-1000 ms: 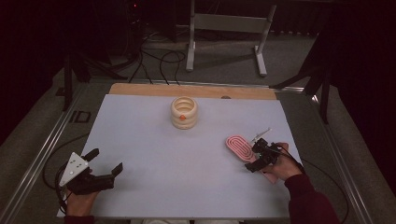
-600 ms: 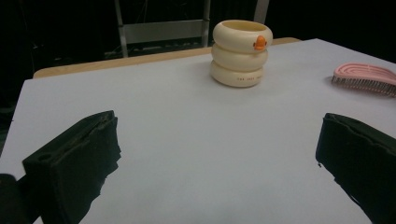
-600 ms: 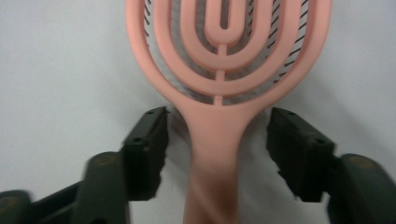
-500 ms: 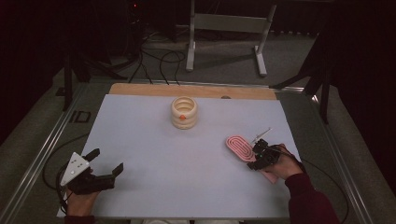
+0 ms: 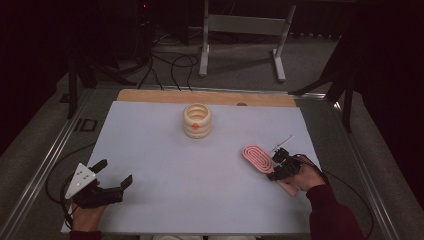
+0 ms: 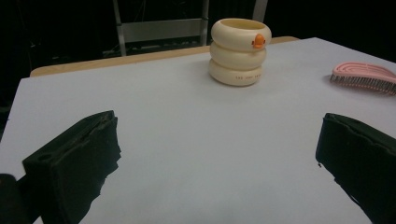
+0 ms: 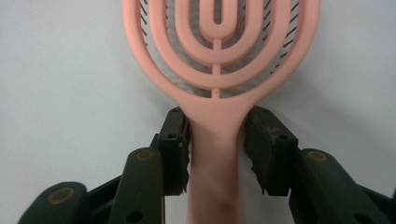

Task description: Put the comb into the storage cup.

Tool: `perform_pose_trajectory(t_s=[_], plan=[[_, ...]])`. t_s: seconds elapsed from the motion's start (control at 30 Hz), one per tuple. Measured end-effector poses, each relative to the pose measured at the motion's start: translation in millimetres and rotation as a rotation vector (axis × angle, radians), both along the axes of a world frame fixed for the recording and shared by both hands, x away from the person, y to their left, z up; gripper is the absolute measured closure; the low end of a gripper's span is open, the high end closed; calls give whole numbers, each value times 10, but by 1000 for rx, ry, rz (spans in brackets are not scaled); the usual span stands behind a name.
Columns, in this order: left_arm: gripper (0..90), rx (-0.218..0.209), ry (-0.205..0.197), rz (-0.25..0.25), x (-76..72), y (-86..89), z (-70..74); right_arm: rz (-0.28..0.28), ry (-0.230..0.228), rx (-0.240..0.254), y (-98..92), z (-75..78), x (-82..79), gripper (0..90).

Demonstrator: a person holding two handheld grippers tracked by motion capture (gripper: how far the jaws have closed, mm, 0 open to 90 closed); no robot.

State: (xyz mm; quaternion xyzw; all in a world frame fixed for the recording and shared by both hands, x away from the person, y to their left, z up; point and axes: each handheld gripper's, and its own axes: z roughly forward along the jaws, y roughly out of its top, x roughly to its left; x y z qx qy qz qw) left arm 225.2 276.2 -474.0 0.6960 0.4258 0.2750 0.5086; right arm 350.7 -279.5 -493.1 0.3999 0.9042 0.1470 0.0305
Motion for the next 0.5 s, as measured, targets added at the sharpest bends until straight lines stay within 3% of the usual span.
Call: perform_pose_trajectory(t_s=[0.3,0.5], plan=[[2,2,5,-5,6,-16,-10,-22,25,21,-10,-3,4,593],[2,7,8,-10,9,-35,-13,-9,-7,-25,35,-4,-26,634]])
